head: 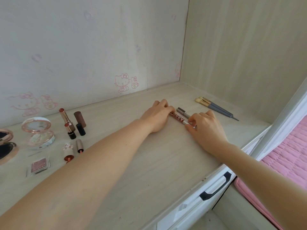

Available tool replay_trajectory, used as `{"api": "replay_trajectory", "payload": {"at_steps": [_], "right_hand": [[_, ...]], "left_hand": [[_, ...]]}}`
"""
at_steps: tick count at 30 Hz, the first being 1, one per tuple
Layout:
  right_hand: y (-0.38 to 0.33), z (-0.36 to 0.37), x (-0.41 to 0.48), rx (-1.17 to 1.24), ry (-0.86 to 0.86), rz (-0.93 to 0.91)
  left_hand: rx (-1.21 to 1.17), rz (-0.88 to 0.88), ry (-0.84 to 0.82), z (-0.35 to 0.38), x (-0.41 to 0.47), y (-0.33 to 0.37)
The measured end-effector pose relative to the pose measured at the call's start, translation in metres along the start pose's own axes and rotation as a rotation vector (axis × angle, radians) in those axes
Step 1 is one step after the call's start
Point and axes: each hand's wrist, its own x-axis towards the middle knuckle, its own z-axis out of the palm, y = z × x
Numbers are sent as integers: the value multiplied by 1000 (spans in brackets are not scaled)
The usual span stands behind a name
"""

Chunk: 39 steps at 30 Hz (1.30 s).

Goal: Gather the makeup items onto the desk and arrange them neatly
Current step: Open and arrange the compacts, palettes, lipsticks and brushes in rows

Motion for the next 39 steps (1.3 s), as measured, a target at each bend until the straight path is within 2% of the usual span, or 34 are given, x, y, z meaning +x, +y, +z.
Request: {"api": "replay_trajectory", "payload": {"at_steps": [4, 10, 21, 30, 39], "right_hand": [[-2, -2, -2, -28, -32, -16], [-13, -12, -13, 32, 32, -16], [-72, -47, -37, 367, 57, -2], [-145, -63, -64, 633, -21, -32], [-234, -61, -95, 784, -210, -116]], "left_hand": [[29, 34, 61, -4, -7, 1], [-20, 57, 63, -19, -28, 1], [-127, 85, 200, -70, -123, -2], [-231, -29, 357, -106, -227, -12], [-245, -206, 437, -126, -342, -29]]}}
